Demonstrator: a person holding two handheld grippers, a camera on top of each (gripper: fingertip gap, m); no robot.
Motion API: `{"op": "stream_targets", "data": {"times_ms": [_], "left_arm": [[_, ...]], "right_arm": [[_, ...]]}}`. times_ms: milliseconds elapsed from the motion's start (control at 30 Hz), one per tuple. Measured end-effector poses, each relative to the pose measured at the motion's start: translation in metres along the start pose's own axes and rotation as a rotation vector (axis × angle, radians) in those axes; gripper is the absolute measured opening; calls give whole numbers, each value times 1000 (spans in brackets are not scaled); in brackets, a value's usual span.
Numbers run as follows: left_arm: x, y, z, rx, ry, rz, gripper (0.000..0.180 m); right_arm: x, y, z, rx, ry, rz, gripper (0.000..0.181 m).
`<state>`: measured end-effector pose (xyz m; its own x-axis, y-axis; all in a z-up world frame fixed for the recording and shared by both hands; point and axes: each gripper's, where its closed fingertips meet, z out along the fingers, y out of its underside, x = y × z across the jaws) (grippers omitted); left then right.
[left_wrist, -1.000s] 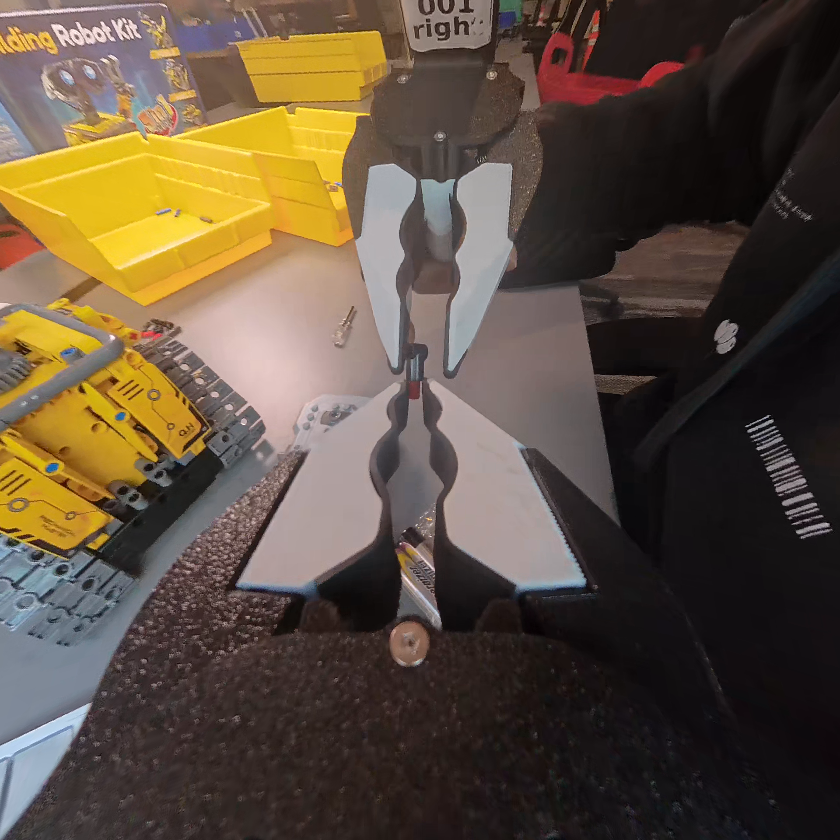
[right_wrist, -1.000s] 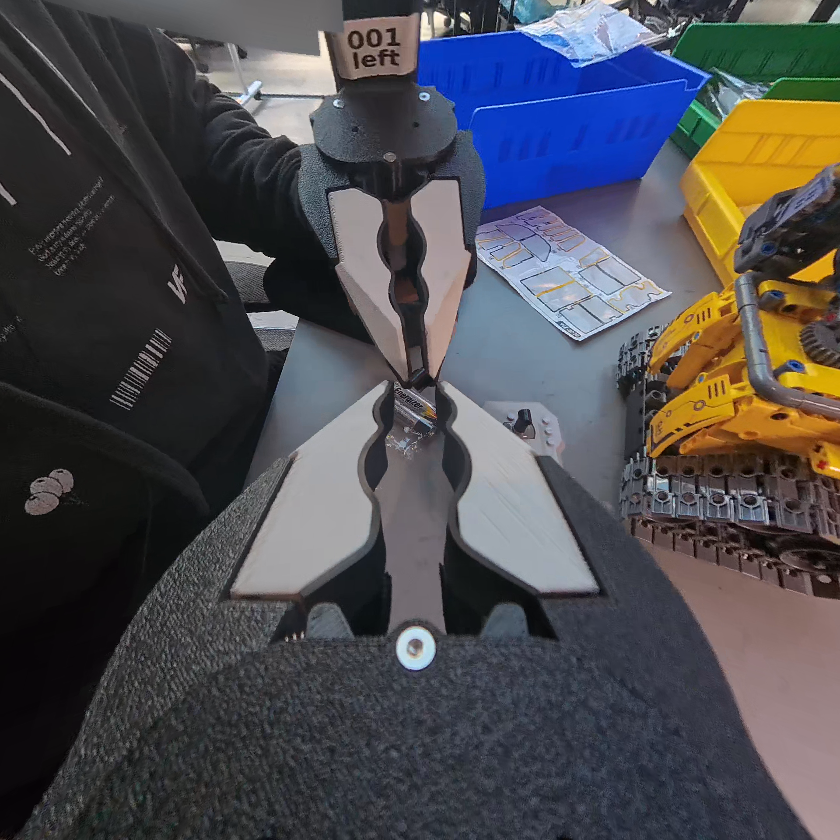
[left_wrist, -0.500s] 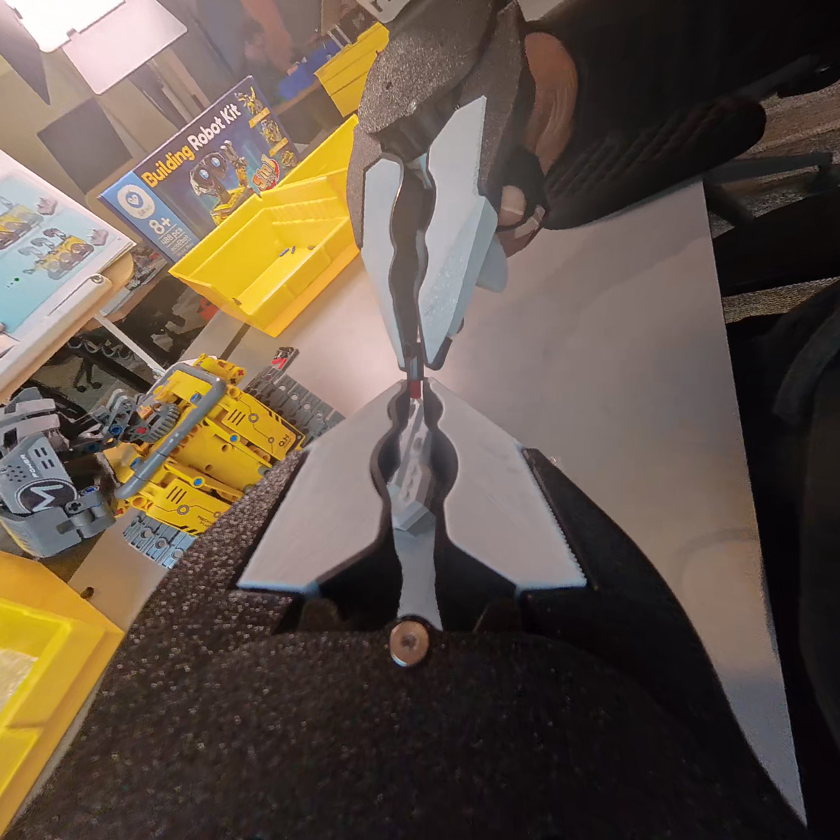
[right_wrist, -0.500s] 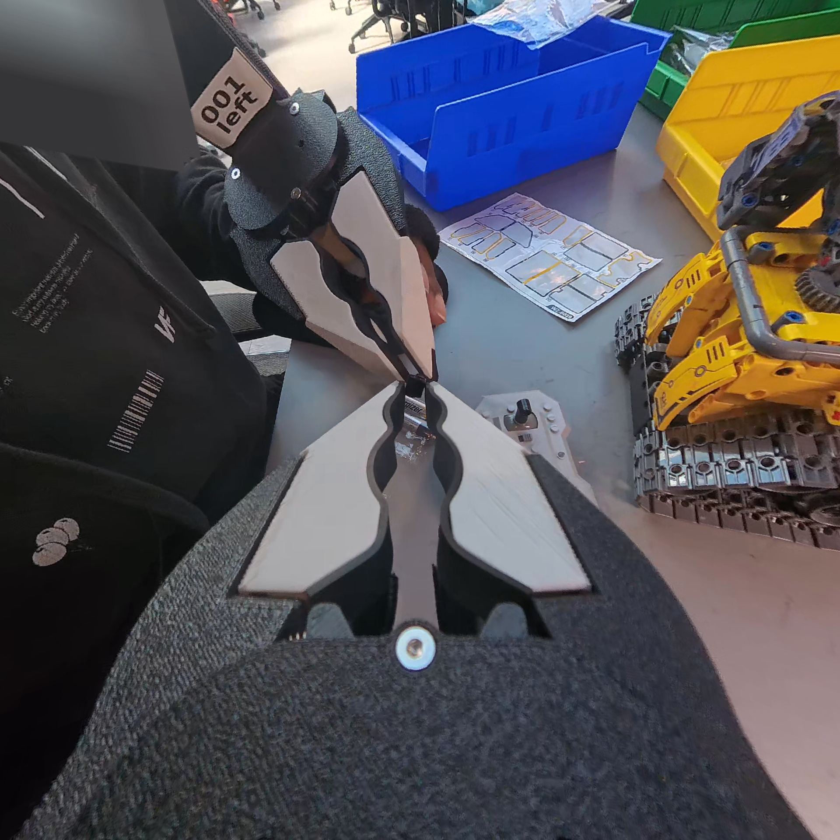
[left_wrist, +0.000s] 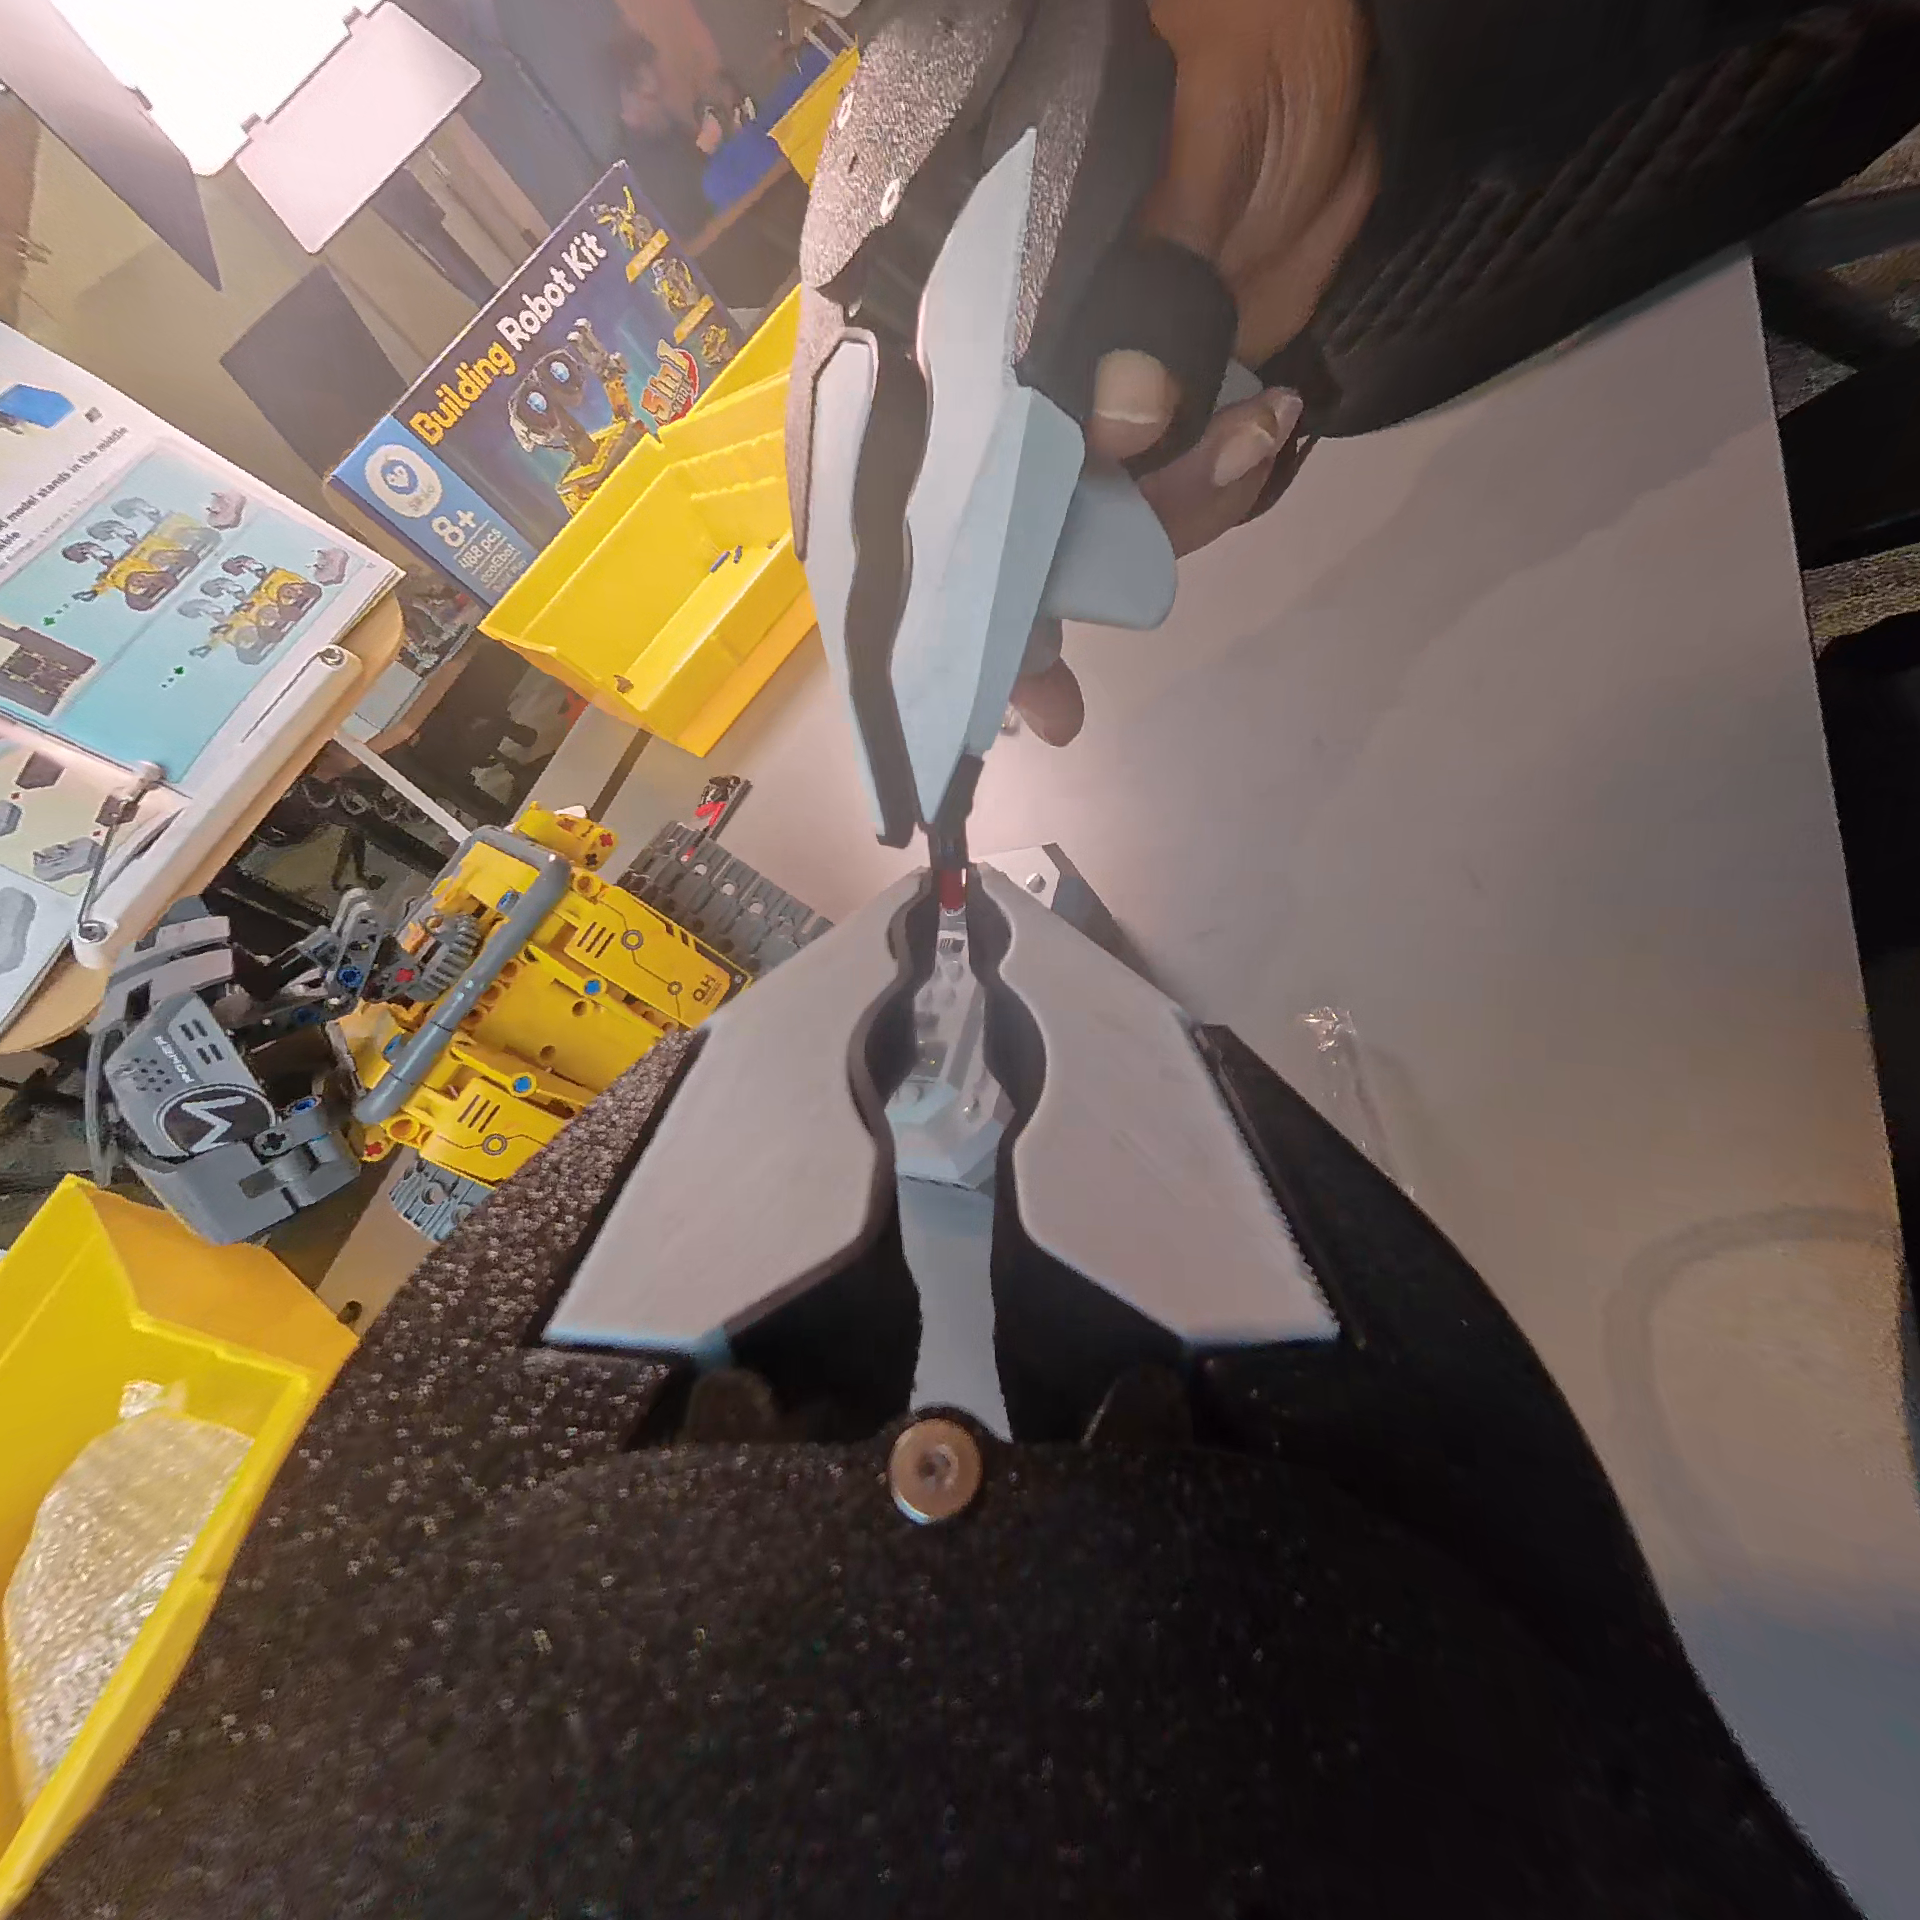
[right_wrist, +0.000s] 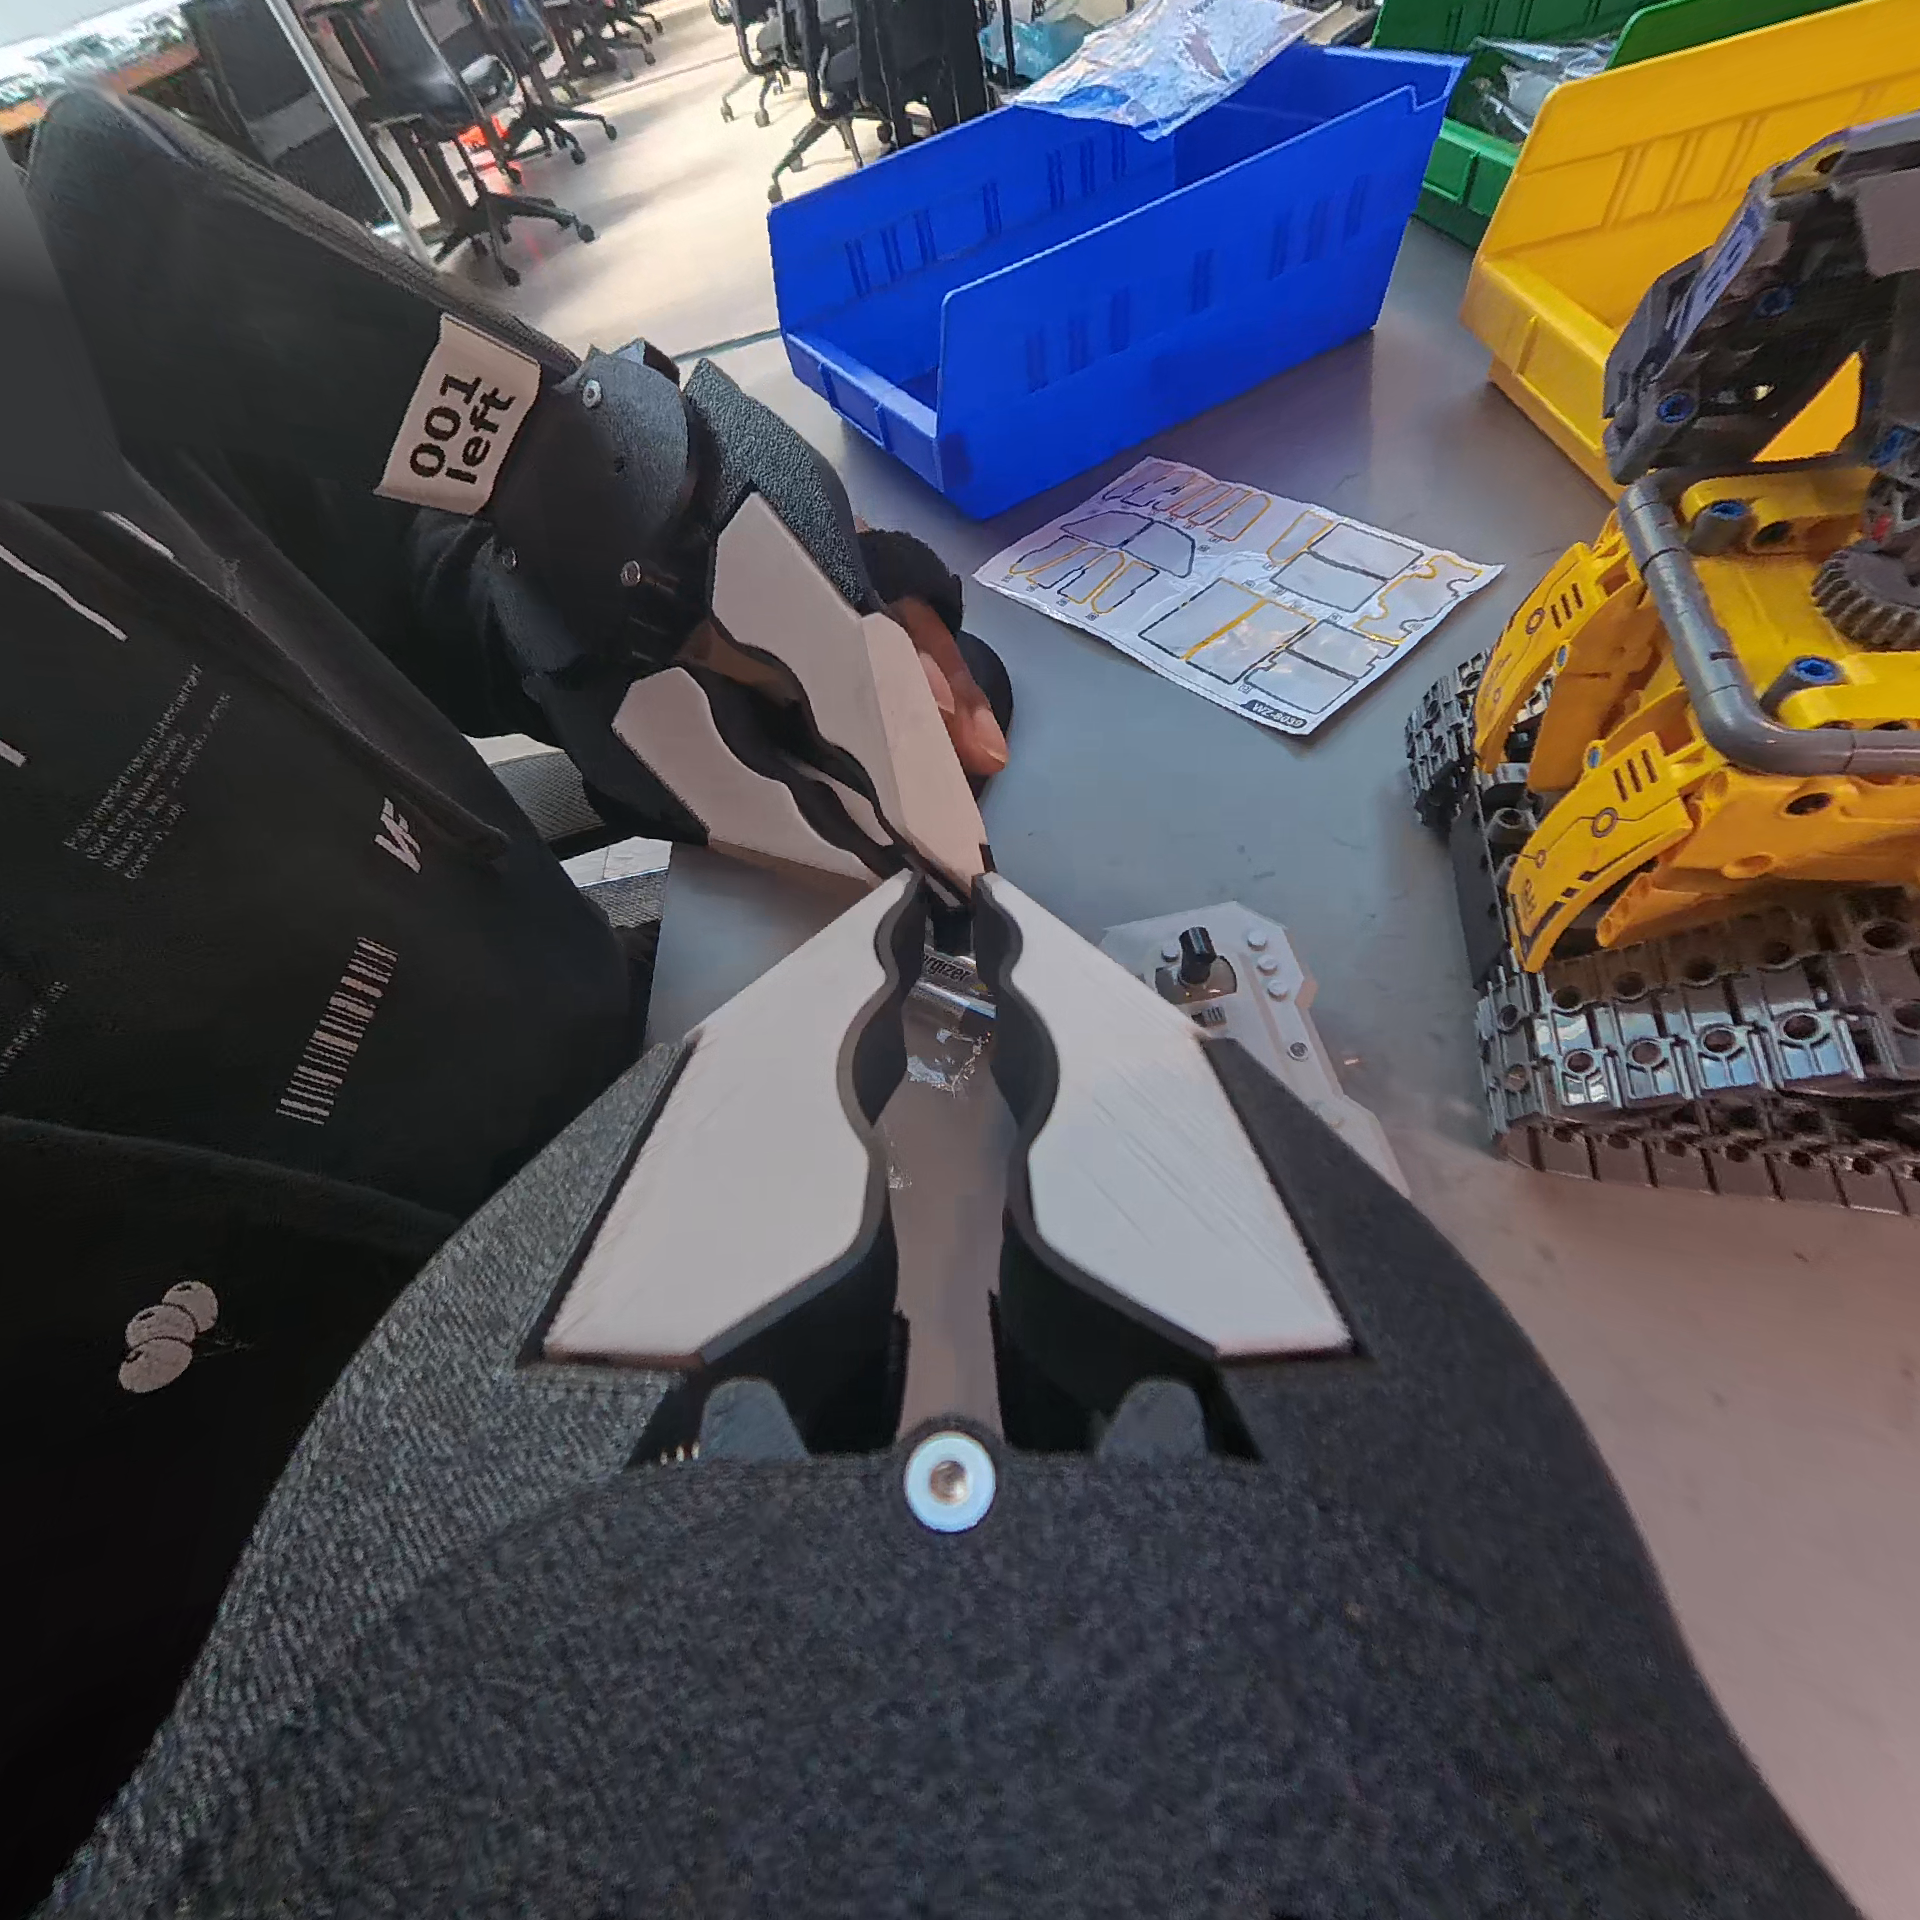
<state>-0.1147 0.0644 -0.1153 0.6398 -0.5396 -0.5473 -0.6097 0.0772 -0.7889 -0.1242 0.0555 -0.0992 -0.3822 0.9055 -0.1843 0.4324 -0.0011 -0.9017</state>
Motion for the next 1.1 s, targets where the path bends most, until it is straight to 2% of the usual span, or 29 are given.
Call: {"op": "stream_targets", "data": {"times_ms": [367, 833, 967, 1100], "left_arm": [[-7, -3, -1, -1, -50, 18, 3], [-10, -1, -2, -6, -64, 21, 3], [-6, -1, -2, 35, 24, -125, 3], [0, -6, -5, 140, 270, -439, 3]], "right_arm": [[7, -2, -5, -1, 35, -17, 13], [8, 1, -1, -24, 44, -62, 7], [7, 3, -1, -37, 35, -48, 7], [3, -1, -5, -17, 10, -137, 12]]}}
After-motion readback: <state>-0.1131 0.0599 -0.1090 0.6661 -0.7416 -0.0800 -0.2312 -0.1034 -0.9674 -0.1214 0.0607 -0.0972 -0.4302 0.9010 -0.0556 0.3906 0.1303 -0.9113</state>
